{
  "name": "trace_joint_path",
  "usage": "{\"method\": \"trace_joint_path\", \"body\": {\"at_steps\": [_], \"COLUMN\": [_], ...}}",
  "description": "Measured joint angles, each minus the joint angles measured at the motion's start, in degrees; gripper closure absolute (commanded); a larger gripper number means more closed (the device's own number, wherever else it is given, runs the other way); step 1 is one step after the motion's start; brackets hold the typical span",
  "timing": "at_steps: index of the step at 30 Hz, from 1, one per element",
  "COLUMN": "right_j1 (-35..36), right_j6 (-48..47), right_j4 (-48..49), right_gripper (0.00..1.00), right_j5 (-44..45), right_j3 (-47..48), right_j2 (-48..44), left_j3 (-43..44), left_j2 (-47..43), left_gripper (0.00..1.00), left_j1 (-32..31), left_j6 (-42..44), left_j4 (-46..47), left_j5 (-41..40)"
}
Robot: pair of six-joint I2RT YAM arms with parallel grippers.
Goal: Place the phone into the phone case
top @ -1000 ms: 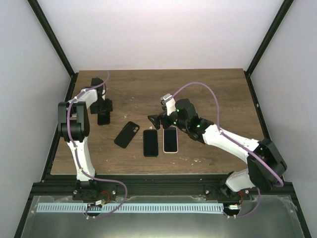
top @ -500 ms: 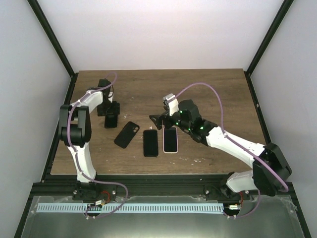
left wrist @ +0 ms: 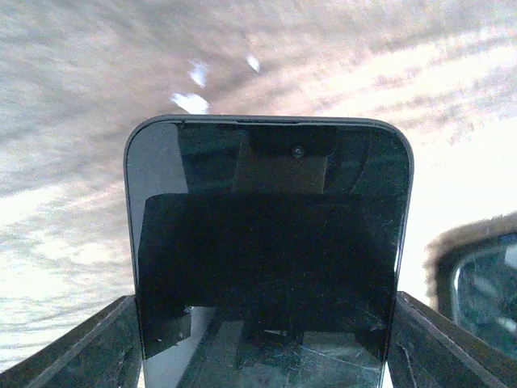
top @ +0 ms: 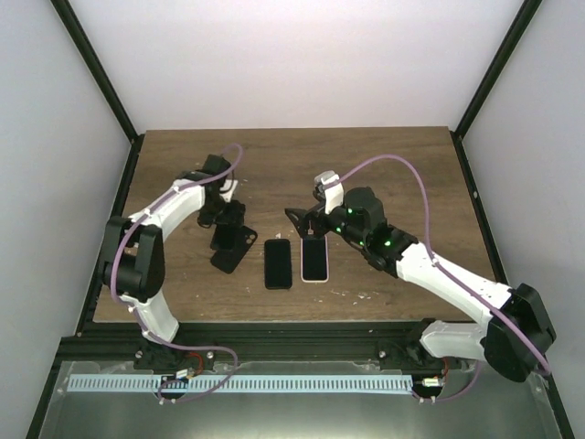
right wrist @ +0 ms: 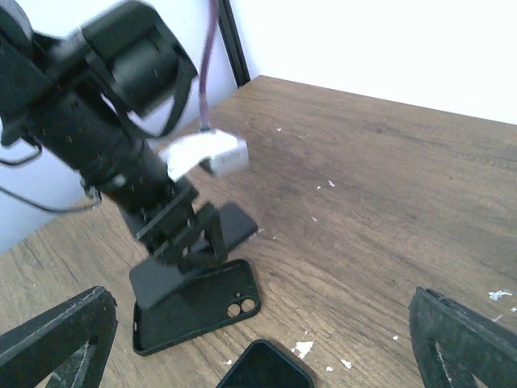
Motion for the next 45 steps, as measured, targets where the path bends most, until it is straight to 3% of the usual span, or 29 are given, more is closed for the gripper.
{"method": "trace_joint_path", "body": {"at_steps": [5,24,45], "right_j1": [-0.2,-0.4,-1.2], "right_j6": [0.0,1.1,0.9], "right_j4": [-0.1,-0.1,-0.5], "right_gripper": [0.0,0.0,0.0], "right_j5": [0.8,1.2,1.4], "right_j3": [-0.1,-2.2,-4.2], "right_j2": [-1.7,-4.5,-8.3], "left_j3": [-3.1,-8.0,-9.1], "left_j2": [1.8,2.1,2.0], "left_gripper": [0.29,0.29,0.25], "left_j1": [-4.6,-9.9,-10.2], "left_j6": [0.0,2.5,6.8], "left_j4": [0.0,3.0,7.3], "left_j5": [-0.7,-7.2,-11.2]}}
